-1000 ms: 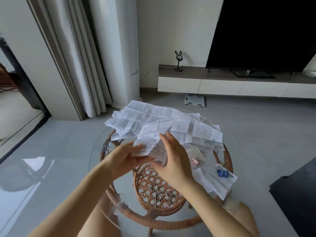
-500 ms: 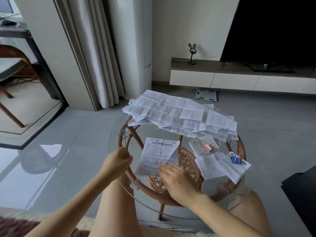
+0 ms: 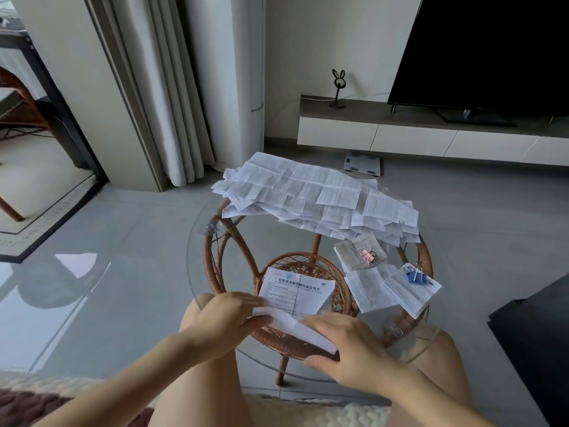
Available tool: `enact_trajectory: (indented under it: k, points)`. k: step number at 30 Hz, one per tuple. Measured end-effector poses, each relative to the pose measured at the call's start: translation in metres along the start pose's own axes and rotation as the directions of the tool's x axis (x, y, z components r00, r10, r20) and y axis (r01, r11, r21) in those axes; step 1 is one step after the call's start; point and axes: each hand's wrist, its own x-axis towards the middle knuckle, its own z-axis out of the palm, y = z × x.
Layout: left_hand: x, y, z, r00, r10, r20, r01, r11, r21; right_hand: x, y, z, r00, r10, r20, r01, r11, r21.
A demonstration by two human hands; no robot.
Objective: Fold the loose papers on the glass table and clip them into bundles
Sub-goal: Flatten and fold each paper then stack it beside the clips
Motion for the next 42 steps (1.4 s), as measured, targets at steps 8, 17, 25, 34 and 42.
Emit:
enact_trajectory:
  k: [8, 17, 25, 34, 42]
  points:
    - [0.001, 0.024, 0.008, 0.886, -0.451, -0.106, 0.445, 0.892, -0.074, 0.009, -0.003, 0.007, 0.841, 0.491, -0.226, -0.469, 0.871, 0.146]
    - [0.011, 0.015, 0.031, 0.830, -0.507, -0.233, 0.546, 0.824, 0.149, 0.036, -0.004, 0.016, 0.864, 0.405, -0.299, -0.453, 0.885, -0.110]
    - [0.015, 0.025, 0.040, 0.998, -0.037, -0.041, 0.045, 0.972, 0.233, 0.041, 0.005, 0.011, 0.887, 0.415, -0.202, -0.448, 0.881, -0.156]
    - [0.022, 0.028, 0.055, 0.976, -0.199, -0.090, 0.210, 0.968, 0.140, 0.047, 0.013, 0.004, 0.884, 0.454, -0.114, -0.468, 0.861, -0.201]
    - [0.018, 0.029, 0.066, 0.966, -0.235, -0.108, 0.254, 0.940, 0.230, 0.052, 0.011, 0.005, 0.879, 0.464, -0.111, -0.477, 0.853, -0.213]
